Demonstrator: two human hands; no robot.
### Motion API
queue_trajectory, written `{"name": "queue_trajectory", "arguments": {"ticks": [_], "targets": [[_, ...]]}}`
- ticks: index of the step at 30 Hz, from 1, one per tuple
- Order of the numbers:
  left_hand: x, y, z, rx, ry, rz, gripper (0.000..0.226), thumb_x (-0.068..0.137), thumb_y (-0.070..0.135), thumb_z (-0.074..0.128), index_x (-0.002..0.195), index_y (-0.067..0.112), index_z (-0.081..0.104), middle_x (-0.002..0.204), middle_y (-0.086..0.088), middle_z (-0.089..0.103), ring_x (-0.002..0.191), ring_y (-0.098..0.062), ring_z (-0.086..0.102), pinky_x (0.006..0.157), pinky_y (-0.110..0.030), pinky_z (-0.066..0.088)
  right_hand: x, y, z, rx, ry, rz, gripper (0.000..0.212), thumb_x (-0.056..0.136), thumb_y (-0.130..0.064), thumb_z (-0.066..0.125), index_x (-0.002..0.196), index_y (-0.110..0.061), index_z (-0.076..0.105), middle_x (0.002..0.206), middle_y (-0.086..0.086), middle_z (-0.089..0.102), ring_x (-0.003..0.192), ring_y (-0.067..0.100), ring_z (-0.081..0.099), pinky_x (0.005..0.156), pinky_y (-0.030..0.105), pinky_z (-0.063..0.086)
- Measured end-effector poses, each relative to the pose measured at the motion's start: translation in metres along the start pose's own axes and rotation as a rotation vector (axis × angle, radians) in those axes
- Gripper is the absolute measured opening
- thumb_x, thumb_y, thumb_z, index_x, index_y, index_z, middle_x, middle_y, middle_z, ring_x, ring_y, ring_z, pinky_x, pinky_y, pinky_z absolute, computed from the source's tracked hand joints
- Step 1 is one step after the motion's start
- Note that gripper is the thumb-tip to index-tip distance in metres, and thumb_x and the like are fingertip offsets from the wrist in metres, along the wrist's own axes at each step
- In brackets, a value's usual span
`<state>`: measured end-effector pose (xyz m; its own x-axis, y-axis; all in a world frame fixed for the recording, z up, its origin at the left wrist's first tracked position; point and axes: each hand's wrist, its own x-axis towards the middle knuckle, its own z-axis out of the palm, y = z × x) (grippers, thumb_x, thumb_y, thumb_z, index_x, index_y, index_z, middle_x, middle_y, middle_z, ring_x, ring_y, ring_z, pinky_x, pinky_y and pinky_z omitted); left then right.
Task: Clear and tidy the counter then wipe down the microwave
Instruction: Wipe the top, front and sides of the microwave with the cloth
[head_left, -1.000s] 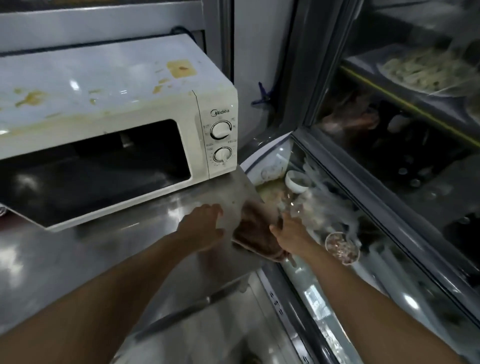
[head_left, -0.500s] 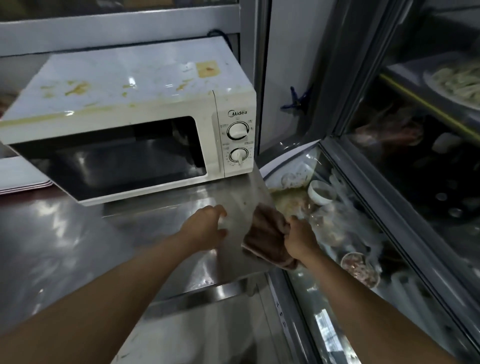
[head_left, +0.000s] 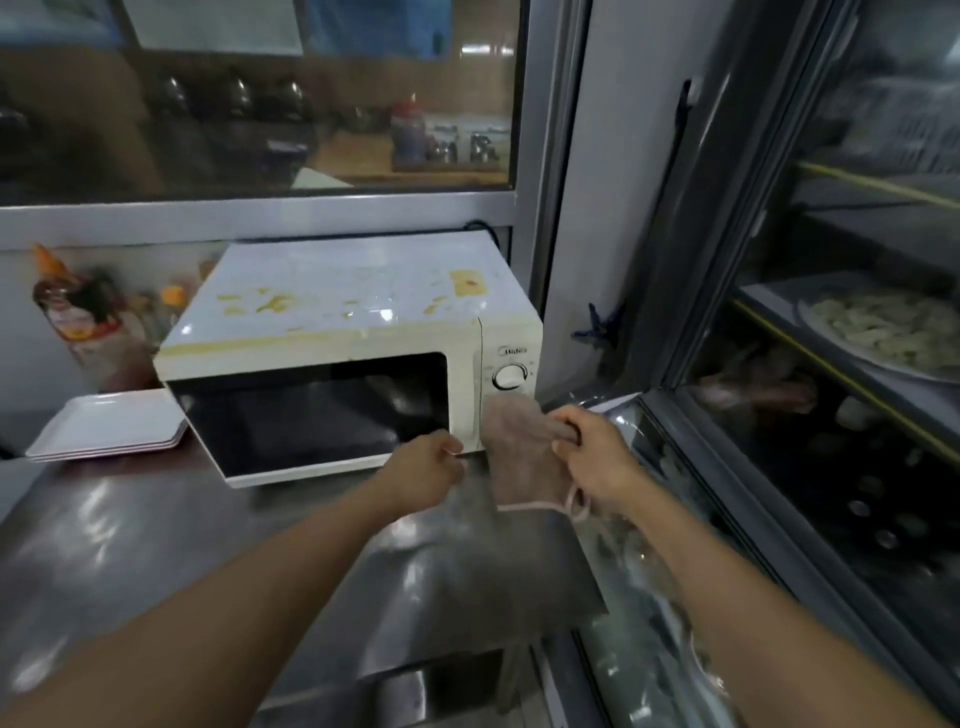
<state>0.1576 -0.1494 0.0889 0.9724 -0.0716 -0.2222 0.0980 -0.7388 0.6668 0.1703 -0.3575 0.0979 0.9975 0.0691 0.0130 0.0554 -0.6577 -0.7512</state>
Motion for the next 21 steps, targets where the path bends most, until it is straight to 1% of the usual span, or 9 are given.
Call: {"name": "queue_trajectory", "arguments": {"ticks": [2, 5, 6, 8, 9, 12, 15, 18, 21], "targets": [[0.000, 0.008, -0.015, -0.203, -0.014, -0.027, 0.019, 0.093, 0.019, 0.052, 0.106, 0.009, 0.061, 0.098, -0.015, 0.061, 0.087, -0.018, 0.056, 0.076, -0.027, 0.042, 0.001, -0.028, -0.009, 0.074, -0.010, -0.040, 0.024, 0.090, 0.000, 0.052, 0.105, -0.017, 0.061, 0.097, 0.000, 0.060, 0.091, 0.014, 0.054, 0.064, 0.014, 0.041], [-0.005, 0.022, -0.044, -0.473, -0.042, -0.003, 0.023, 0.098, 0.021, 0.047, 0.097, 0.006, 0.064, 0.093, -0.008, 0.061, 0.090, -0.023, 0.058, 0.089, -0.034, 0.047, 0.000, -0.073, -0.018, 0.130, -0.037, -0.093, 0.023, 0.091, -0.002, 0.054, 0.110, -0.013, 0.060, 0.094, -0.001, 0.060, 0.084, 0.009, 0.058, 0.052, 0.004, 0.040], [-0.009, 0.027, -0.054, -0.567, -0.055, -0.008, 0.026, 0.099, 0.020, 0.044, 0.104, 0.002, 0.063, 0.097, -0.006, 0.062, 0.087, -0.021, 0.059, 0.086, -0.032, 0.051, 0.000, -0.086, -0.020, 0.143, -0.045, -0.103, 0.021, 0.092, -0.005, 0.053, 0.109, -0.014, 0.060, 0.091, -0.002, 0.061, 0.073, 0.004, 0.060, 0.047, 0.005, 0.040], [-0.013, 0.032, -0.071, -0.711, -0.041, 0.016, 0.025, 0.100, 0.016, 0.042, 0.109, 0.002, 0.060, 0.093, -0.009, 0.065, 0.071, -0.014, 0.062, 0.057, -0.020, 0.053, 0.000, -0.105, -0.019, 0.186, -0.050, -0.092, 0.016, 0.093, -0.008, 0.054, 0.106, -0.017, 0.059, 0.087, -0.004, 0.060, 0.060, -0.001, 0.059, 0.042, 0.009, 0.040], [-0.015, 0.032, -0.078, -0.760, -0.021, 0.035, 0.021, 0.099, 0.012, 0.043, 0.107, 0.002, 0.059, 0.087, -0.008, 0.065, 0.066, -0.011, 0.062, 0.050, -0.018, 0.050, 0.000, -0.111, -0.018, 0.196, -0.036, -0.086, 0.016, 0.093, -0.010, 0.054, 0.105, -0.017, 0.059, 0.089, -0.004, 0.061, 0.067, 0.001, 0.060, 0.048, 0.011, 0.043], [-0.012, 0.029, -0.096, -0.745, 0.065, 0.104, 0.013, 0.096, 0.011, 0.051, 0.098, 0.005, 0.062, 0.088, -0.005, 0.067, 0.075, -0.012, 0.064, 0.058, -0.021, 0.050, 0.005, -0.118, -0.013, 0.192, 0.054, -0.054, 0.014, 0.091, -0.011, 0.058, 0.103, -0.018, 0.061, 0.101, -0.002, 0.063, 0.095, 0.015, 0.059, 0.076, 0.025, 0.048], [-0.009, 0.028, -0.102, -0.652, 0.098, 0.142, 0.017, 0.090, 0.011, 0.060, 0.076, 0.012, 0.050, 0.072, -0.004, 0.063, 0.058, -0.007, 0.060, 0.045, -0.018, 0.045, 0.012, -0.116, -0.008, 0.122, 0.185, -0.022, 0.017, 0.088, -0.005, 0.059, 0.101, -0.014, 0.065, 0.098, -0.003, 0.063, 0.094, 0.013, 0.056, 0.076, 0.025, 0.044], [-0.006, 0.035, -0.097, -0.693, 0.015, 0.145, 0.013, 0.090, 0.004, 0.059, 0.090, 0.013, 0.050, 0.081, -0.008, 0.064, 0.064, -0.012, 0.062, 0.045, -0.022, 0.047, 0.022, -0.114, -0.006, 0.020, 0.300, -0.035, 0.021, 0.085, 0.003, 0.058, 0.096, -0.013, 0.067, 0.089, -0.008, 0.058, 0.087, 0.009, 0.051, 0.074, 0.020, 0.038], [0.008, 0.046, -0.097, -0.674, 0.012, 0.151, 0.026, 0.092, 0.006, 0.056, 0.114, 0.019, 0.049, 0.084, -0.006, 0.064, 0.063, -0.013, 0.061, 0.043, -0.021, 0.047, 0.044, -0.113, -0.010, -0.044, 0.412, -0.076, 0.028, 0.083, 0.008, 0.053, 0.089, -0.015, 0.069, 0.094, -0.002, 0.053, 0.087, 0.013, 0.052, 0.076, 0.017, 0.036]]}}
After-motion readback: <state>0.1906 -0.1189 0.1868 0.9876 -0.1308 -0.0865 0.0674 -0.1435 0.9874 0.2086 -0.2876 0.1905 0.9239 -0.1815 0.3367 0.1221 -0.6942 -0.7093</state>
